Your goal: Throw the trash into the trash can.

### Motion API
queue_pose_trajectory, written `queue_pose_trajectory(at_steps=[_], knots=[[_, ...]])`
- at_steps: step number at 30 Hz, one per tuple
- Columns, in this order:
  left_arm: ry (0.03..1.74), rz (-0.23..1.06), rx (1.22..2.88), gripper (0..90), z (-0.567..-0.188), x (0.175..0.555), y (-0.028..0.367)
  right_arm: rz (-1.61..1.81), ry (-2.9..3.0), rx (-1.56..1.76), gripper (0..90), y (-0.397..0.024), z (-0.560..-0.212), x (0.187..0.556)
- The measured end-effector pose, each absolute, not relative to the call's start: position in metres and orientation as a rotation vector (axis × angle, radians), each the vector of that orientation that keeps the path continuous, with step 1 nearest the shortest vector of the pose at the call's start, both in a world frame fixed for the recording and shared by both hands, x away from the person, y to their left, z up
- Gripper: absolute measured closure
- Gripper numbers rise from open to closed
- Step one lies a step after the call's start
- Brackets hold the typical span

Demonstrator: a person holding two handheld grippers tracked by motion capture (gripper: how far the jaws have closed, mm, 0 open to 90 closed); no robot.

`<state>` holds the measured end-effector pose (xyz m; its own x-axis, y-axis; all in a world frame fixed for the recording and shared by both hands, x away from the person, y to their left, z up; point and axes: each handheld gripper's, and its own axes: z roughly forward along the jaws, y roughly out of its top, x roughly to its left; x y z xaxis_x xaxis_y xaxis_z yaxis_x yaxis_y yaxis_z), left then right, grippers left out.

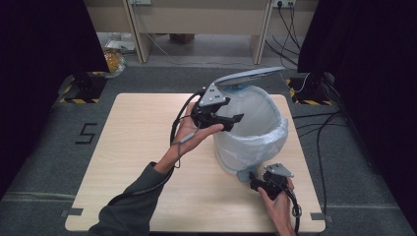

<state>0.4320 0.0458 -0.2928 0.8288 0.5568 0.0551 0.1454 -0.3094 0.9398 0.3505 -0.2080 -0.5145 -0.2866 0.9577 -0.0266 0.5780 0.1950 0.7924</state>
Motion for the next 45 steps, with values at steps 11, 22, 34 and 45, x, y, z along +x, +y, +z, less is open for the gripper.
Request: queue_pose_trajectory(at_steps=[11, 22, 34, 45], knots=[[0.562, 0.426, 1.852, 22.6, -0.295, 0.416, 0.088, 0.936, 1.951, 1.427, 18.3, -0.209, -0.514, 0.351], [0.596, 0.428, 1.789, 16.9, -0.309, 0.407, 0.127, 0.936, 1.951, 1.427, 18.4, -0.209, -0.514, 0.351], [0.669, 0.473, 1.771, 16.7, -0.337, 0.394, 0.164, 0.935, 1.950, 1.429, 18.3, -0.209, -0.514, 0.351], [0.737, 0.488, 1.778, 16.6, -0.370, 0.385, 0.189, 0.934, 1.946, 1.433, 18.3, -0.209, -0.514, 0.351]])
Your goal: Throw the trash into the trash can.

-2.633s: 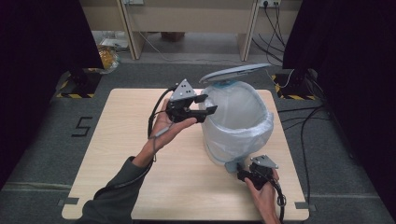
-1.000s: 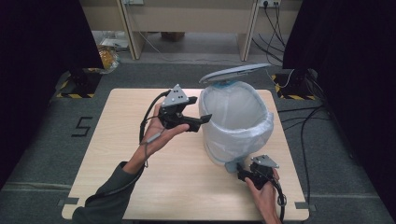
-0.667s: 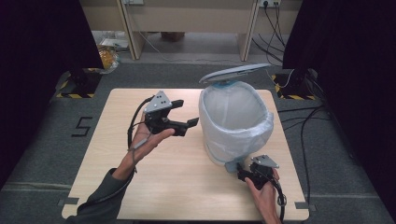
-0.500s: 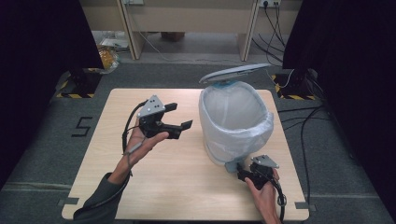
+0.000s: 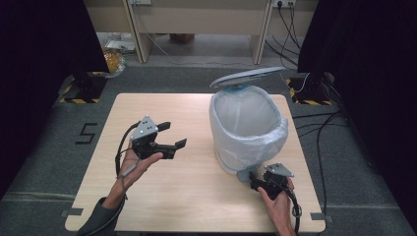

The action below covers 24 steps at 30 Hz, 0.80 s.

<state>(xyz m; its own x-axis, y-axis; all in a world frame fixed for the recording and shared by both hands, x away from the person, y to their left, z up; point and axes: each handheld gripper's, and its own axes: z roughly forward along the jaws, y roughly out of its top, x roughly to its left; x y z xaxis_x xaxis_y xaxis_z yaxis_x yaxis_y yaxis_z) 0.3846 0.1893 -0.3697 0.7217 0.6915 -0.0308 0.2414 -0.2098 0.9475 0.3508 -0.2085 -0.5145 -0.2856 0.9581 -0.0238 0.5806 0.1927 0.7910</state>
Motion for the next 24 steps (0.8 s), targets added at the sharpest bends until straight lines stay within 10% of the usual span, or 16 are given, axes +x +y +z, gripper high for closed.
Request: queue_pose_trajectory(at_steps=[24], knots=[[0.862, 0.509, 1.849, 15.3, -0.448, 0.377, 0.215, 0.935, 1.947, 1.432, 18.3, -0.209, -0.514, 0.351]])
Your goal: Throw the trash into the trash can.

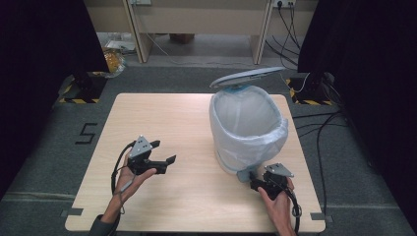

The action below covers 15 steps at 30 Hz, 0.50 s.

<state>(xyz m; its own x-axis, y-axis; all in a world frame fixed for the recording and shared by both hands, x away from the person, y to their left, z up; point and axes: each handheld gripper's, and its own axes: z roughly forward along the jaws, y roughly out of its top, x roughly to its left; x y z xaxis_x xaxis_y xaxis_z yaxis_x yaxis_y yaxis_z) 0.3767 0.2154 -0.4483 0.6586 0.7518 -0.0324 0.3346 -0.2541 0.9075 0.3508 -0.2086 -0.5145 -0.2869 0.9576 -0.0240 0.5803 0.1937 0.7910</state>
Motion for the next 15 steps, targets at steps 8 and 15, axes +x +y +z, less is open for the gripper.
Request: queue_pose_trajectory(at_steps=[8, 15], knots=[[0.876, 0.535, 1.932, 15.4, -0.474, 0.374, 0.214, 0.935, 1.949, 1.430, 18.3, -0.209, -0.514, 0.351], [0.888, 0.521, 2.005, 15.6, -0.498, 0.370, 0.211, 0.935, 1.950, 1.429, 18.4, -0.209, -0.514, 0.351]])
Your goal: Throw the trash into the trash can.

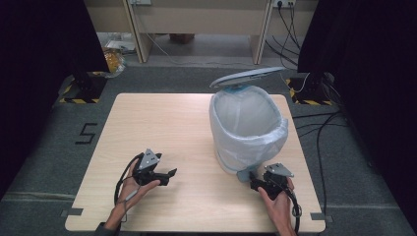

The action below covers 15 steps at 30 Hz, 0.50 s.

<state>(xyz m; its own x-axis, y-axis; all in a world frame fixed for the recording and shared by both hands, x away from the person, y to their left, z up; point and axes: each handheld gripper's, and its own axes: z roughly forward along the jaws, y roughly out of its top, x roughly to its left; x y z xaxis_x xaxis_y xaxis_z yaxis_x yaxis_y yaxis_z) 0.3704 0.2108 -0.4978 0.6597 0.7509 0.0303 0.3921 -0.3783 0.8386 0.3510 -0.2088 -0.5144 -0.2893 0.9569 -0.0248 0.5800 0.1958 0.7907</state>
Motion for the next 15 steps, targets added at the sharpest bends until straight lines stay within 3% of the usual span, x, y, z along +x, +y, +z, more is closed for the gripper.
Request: queue_pose_trajectory(at_steps=[15], knots=[[0.912, 0.486, 2.105, 15.6, -0.516, 0.361, 0.215, 0.932, 1.950, 1.424, 18.4, -0.209, -0.514, 0.351]])
